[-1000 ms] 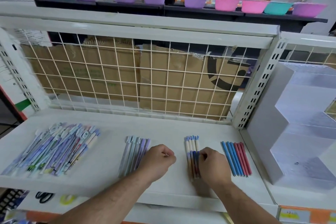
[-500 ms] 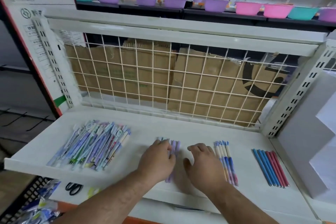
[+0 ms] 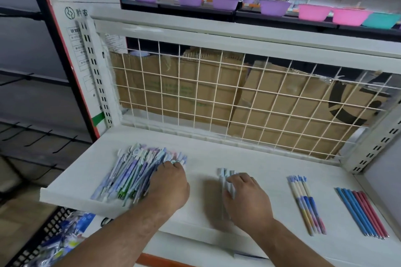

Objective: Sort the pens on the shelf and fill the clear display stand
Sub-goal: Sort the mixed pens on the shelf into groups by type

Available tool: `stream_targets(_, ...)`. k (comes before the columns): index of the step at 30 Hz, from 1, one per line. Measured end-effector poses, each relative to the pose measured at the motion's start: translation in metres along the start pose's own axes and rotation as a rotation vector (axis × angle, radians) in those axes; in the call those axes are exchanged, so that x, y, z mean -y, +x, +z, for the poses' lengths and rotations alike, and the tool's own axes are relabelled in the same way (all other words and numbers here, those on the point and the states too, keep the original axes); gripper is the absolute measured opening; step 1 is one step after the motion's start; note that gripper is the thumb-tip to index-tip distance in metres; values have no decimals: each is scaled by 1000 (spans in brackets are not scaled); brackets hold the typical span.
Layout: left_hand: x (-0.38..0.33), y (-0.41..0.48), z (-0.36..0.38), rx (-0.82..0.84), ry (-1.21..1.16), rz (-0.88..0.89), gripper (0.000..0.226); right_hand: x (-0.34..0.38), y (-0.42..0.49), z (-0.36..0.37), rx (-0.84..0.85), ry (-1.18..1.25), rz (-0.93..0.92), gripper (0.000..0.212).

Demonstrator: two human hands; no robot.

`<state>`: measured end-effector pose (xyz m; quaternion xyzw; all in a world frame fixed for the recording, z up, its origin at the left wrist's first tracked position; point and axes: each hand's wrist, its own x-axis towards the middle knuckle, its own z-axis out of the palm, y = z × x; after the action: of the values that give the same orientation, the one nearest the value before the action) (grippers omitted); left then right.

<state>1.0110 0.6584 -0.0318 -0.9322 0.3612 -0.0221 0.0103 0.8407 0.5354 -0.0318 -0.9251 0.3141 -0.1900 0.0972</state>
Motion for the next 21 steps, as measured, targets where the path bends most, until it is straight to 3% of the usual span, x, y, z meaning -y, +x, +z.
stream_targets(6, 6, 6, 1, 38, -66, 11, 29, 13, 2, 2, -22, 8, 20, 23)
stream_targets(13, 1, 11, -4, 100, -124, 34, 21, 10, 2, 3, -17, 21, 46, 25)
stream_targets(17, -3, 15, -10, 210, -90, 36, 11, 8, -1, 2, -15, 27, 70, 17)
stream_targets(21, -10, 16, -11, 216, -12, 81, 9, 2, -2, -1, -18, 24, 82, 15)
